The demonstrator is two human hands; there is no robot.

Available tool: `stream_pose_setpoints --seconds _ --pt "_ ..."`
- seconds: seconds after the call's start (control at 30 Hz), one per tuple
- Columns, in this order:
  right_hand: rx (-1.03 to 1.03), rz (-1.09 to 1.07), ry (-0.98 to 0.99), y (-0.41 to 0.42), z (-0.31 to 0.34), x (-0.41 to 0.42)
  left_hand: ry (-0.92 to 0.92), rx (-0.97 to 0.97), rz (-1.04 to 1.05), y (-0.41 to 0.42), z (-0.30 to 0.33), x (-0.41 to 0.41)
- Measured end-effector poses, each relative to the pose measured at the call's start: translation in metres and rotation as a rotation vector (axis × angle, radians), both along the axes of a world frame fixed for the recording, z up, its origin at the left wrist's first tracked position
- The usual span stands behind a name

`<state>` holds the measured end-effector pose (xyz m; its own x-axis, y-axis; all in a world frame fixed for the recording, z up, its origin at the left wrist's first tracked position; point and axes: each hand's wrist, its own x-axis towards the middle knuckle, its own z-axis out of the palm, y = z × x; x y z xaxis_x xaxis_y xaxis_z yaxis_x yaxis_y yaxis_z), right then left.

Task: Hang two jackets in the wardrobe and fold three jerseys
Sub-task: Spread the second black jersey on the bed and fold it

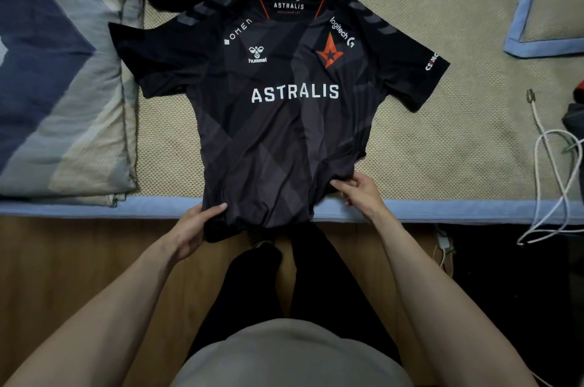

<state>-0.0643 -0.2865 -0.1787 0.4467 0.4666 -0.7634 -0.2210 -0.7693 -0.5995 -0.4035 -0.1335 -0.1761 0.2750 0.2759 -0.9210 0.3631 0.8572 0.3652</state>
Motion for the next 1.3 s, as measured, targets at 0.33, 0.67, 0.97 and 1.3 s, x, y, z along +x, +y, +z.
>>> stream_pose_setpoints --seconds 0.33,0.67,0.97,1.3 --pt "-0.059 -0.078 -0.14 -0.016 0.009 0.003 0.077 0.009 -0.21 -0.005 -0.006 -0.023" --pt "-0.271 -0.097 -0.062 -0.078 0.003 0.004 0.246 0.259 -0.499 0.004 -0.008 -0.039" --pt "-0.955 0.533 -0.242 -0.104 0.005 0.009 0.529 0.314 -0.804 0.013 -0.029 -0.056" --pt "-0.461 0.242 -0.431 0.008 -0.018 0.041 0.67 0.734 -0.931 0.072 -0.018 0.042"
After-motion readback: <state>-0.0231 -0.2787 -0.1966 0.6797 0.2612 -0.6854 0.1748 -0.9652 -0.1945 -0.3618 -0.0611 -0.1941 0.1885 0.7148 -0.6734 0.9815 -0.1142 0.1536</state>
